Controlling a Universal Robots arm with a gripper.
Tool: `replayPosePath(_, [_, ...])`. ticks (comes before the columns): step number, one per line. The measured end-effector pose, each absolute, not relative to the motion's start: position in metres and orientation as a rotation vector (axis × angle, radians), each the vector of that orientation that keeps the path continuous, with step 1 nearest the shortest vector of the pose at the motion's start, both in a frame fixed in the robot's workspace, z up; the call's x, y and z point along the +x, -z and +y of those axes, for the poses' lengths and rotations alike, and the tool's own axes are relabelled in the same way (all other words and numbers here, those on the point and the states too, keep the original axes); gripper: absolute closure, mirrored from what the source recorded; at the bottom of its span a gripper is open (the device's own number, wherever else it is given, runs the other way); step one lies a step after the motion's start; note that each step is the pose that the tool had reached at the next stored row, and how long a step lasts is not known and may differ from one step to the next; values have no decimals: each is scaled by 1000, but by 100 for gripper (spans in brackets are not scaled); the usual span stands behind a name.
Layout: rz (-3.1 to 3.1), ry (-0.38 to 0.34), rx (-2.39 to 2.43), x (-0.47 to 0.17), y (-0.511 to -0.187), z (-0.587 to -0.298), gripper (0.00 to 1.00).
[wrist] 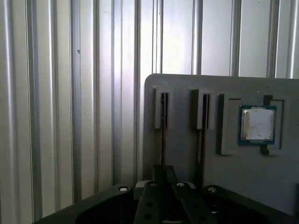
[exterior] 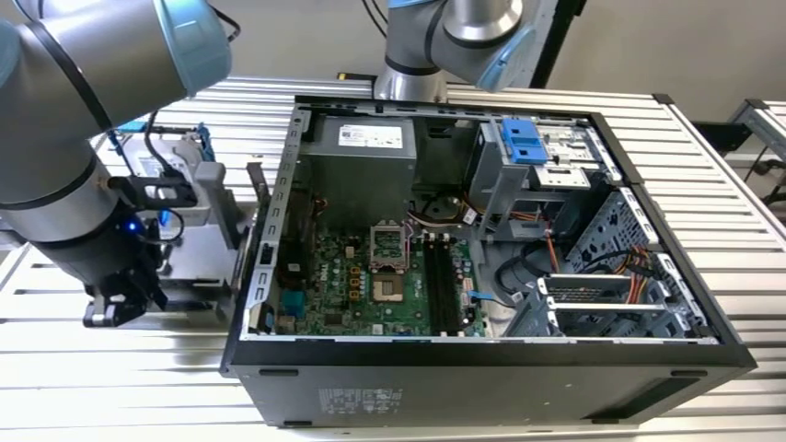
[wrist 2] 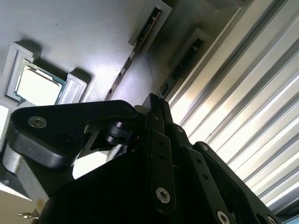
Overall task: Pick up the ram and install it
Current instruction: 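Pick up the ram and move it above insertion slot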
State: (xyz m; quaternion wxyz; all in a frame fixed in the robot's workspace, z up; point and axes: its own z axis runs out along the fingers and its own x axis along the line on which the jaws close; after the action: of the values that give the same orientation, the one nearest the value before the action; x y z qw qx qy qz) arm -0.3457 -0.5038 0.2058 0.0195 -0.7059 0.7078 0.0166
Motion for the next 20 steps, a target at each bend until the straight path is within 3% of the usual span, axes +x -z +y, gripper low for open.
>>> replayPosePath(20, [2200, -51, -2187, -346, -248, -504, 100])
